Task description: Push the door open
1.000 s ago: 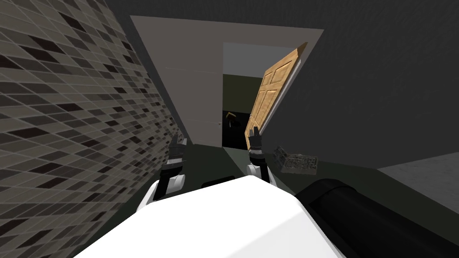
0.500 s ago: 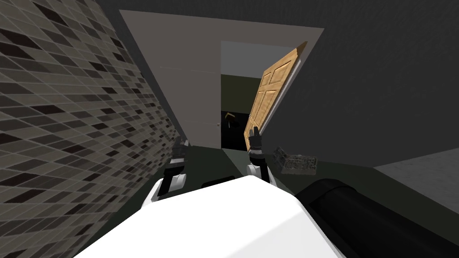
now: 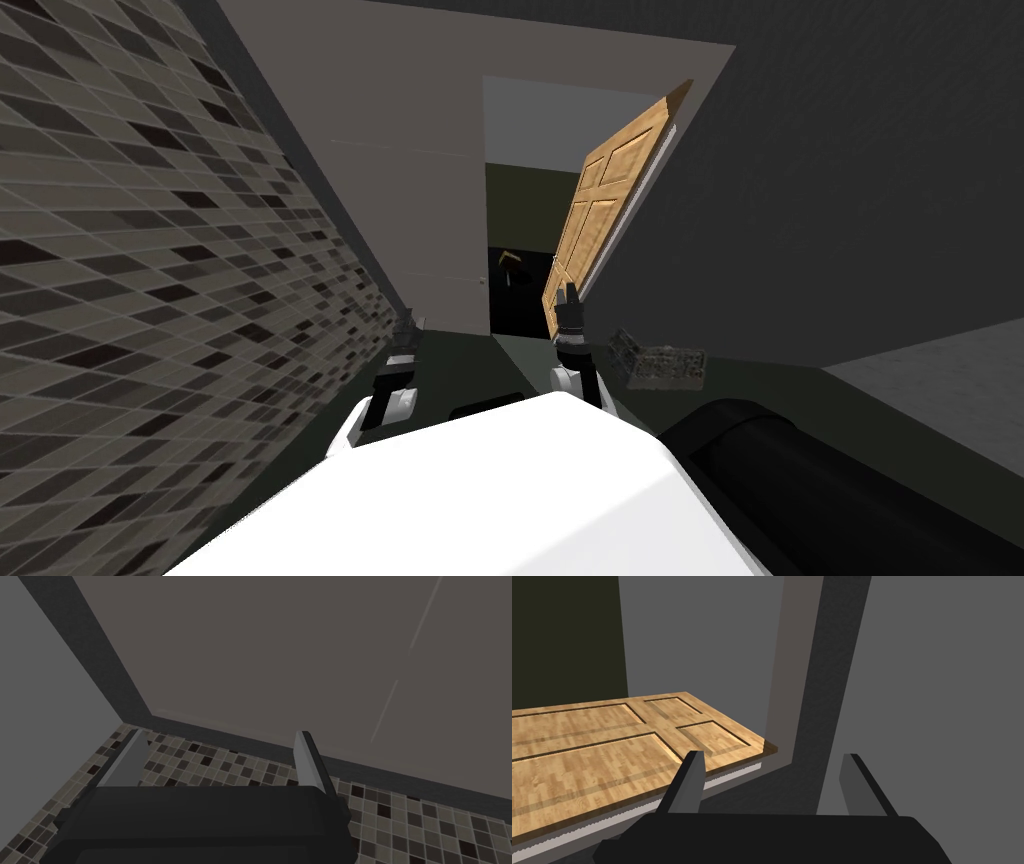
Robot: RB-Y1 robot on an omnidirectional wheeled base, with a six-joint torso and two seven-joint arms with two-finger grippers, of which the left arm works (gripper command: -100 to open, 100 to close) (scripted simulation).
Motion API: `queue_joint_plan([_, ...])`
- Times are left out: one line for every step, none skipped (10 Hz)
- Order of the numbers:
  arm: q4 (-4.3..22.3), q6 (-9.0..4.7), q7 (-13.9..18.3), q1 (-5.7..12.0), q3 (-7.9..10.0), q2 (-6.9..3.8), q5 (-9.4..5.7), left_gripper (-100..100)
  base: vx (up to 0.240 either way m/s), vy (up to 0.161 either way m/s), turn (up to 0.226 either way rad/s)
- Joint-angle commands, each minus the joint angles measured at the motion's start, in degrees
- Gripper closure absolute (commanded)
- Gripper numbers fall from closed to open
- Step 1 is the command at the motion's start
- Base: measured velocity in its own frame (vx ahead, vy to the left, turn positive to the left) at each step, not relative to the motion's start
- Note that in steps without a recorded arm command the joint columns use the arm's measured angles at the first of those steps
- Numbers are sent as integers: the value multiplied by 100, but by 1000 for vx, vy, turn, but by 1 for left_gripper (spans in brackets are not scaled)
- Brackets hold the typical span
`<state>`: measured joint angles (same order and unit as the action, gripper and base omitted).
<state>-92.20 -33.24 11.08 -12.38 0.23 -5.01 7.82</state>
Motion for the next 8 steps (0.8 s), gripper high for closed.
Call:
queue_joint_plan([224, -63, 7, 51, 5, -6, 31, -100, 113, -36, -47])
queue_joint_plan([396, -105, 16, 113, 19, -18, 45, -100, 103, -33, -49])
queue_joint_plan([569, -147, 24, 175, 33, -30, 59, -100, 95, -40, -64])
queue_joint_plan([741, -189, 32, 238, 48, -40, 72, -100, 93, -32, -53])
queue_joint_plan([914, -231, 40, 300, 62, -47, 86, -100, 109, -28, -56])
queue_joint_plan([1086, -273, 48, 362, 76, -55, 100, -100, 108, -41, -50])
queue_joint_plan([1259, -315, 57, 424, 91, -63, 114, -100, 109, -40, -48])
queue_joint_plan([1408, -357, 65, 487, 105, -71, 128, -100, 104, -27, -44])
